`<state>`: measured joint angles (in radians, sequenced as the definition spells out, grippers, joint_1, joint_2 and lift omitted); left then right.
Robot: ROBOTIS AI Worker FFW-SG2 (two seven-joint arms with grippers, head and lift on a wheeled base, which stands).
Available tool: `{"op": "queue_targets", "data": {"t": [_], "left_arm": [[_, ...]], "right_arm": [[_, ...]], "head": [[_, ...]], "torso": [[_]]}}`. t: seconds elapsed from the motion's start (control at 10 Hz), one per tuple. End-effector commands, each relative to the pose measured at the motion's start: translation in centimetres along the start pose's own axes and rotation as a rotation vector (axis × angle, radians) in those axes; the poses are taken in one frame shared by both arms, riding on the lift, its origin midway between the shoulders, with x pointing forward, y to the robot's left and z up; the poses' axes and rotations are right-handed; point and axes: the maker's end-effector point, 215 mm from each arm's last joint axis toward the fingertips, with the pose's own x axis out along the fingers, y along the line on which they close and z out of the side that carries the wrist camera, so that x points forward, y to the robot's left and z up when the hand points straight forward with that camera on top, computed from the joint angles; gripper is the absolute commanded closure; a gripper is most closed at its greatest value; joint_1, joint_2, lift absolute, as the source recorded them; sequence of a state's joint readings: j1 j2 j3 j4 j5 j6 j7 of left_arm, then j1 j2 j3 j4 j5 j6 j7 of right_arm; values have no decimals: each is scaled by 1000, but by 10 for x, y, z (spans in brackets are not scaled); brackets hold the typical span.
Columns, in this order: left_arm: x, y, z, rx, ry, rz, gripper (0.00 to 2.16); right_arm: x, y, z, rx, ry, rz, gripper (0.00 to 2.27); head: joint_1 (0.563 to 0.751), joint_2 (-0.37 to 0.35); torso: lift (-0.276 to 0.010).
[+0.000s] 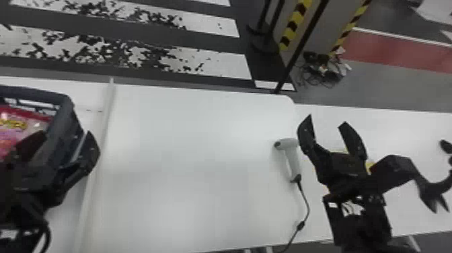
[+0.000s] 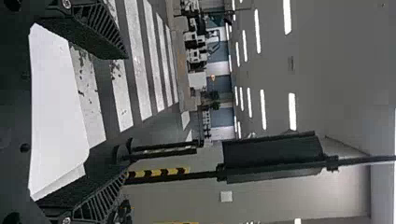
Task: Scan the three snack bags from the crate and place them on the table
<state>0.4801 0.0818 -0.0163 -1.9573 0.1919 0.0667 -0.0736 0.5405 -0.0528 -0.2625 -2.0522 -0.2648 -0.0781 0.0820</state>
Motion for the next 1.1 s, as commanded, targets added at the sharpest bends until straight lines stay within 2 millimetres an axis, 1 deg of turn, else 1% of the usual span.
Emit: {"op": "queue_targets", "data": {"t": [0.0, 0.2, 0.3, 0.4, 0.6, 0.7, 0.9, 1.0], "left_arm": [[0, 2, 0, -3, 0, 8, 53], [1, 4, -3, -4, 3, 16, 53], [1, 3, -5, 2, 6, 20, 53], [1, 2, -5, 4, 6, 22, 53], [-1, 1, -8, 25, 9, 17, 60], [-2, -1, -2, 55, -8, 7, 73], [-6, 18, 24, 79, -56, -1, 83], [-8, 33, 37, 96, -68, 20, 83]], "right_arm": [[-5, 59, -14, -43, -18, 82, 49], [-17, 114, -37, -63, -10, 150, 49], [-24, 138, -47, -73, -7, 183, 49], [-30, 152, -57, -75, 2, 199, 49], [-34, 162, -71, -59, 25, 208, 49], [-35, 163, -78, -54, 39, 208, 49], [-42, 165, -88, -56, 59, 219, 49], [-44, 161, -91, -53, 66, 218, 49]], "head": [[695, -206], [695, -110], [695, -64], [695, -42], [695, 12], [695, 22], [695, 30], [695, 45]], "torso": [[-62], [-62], [-62], [-62], [-62], [-62], [-62], [-62]]}}
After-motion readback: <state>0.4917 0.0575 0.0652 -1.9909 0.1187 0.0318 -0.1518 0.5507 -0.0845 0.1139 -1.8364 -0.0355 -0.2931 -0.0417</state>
